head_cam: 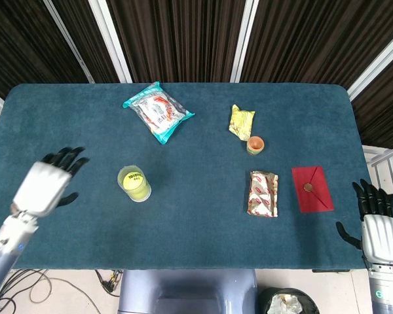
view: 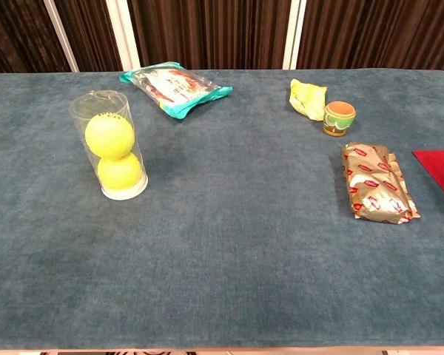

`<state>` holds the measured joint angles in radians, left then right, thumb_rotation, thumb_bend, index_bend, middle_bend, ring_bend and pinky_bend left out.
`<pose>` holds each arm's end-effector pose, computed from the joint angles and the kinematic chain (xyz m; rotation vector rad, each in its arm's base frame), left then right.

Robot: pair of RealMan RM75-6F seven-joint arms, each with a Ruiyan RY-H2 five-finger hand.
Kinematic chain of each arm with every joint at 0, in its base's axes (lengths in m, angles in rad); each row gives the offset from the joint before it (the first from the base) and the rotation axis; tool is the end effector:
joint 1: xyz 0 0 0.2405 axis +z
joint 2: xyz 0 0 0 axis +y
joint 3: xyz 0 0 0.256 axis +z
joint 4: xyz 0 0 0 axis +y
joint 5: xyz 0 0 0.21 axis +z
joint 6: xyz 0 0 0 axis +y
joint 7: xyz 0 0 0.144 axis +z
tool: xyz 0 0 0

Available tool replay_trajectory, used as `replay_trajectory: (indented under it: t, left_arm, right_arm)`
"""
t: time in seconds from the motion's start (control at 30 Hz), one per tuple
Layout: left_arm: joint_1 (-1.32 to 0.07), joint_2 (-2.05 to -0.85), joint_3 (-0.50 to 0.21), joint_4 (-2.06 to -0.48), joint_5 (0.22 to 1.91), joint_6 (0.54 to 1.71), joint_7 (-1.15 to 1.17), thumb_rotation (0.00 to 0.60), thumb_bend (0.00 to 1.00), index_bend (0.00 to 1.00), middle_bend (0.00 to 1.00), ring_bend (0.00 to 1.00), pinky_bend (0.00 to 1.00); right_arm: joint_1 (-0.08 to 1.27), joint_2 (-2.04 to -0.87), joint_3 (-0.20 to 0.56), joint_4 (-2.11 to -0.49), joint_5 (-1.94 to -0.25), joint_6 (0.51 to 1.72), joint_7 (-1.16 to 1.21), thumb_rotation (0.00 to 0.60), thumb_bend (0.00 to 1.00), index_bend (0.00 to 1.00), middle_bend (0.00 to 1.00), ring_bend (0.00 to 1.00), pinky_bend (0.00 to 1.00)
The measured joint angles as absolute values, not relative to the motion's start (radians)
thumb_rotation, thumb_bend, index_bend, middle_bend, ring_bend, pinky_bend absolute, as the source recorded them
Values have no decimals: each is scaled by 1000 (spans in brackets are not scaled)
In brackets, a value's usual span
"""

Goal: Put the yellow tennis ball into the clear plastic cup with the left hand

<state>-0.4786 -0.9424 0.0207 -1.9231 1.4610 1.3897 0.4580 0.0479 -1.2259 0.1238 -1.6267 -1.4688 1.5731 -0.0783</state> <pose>-0.1930 0.2534 0.1659 -1.7456 -0.4660 -0.8319 -0.2998 -0.1827 0.1484 1.2282 -0.8602 0.9858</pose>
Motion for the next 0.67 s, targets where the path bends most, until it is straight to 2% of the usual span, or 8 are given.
replay_trajectory:
  t: [0.1,0.27,0.47,0.67]
  left_arm:
    - [-389,-956,71,-1862,1509,1457,414,600,74,202,64,61,261]
    - [-300,-1011,106,-1724,1506,1511,333,600,74,182,44,41,215]
    - [-259,-1071,118,-1589,1492,1507,228,600,74,139,0,0,107]
    - [-251,-1095,106,-1532,1491,1488,149,600,74,133,0,0,106]
  right_arm:
    - [49,-1227,122,-1627,-1474,1573,-81,600,337,0,17,24,0]
    - [50,-1227,122,-1626,-1474,1572,-79,600,337,0,16,24,0]
    - [49,-1227,122,-1625,-1480,1577,-75,600,337,0,16,24,0]
    - [49,-1226,121,-1626,-1484,1579,-73,600,337,0,16,24,0]
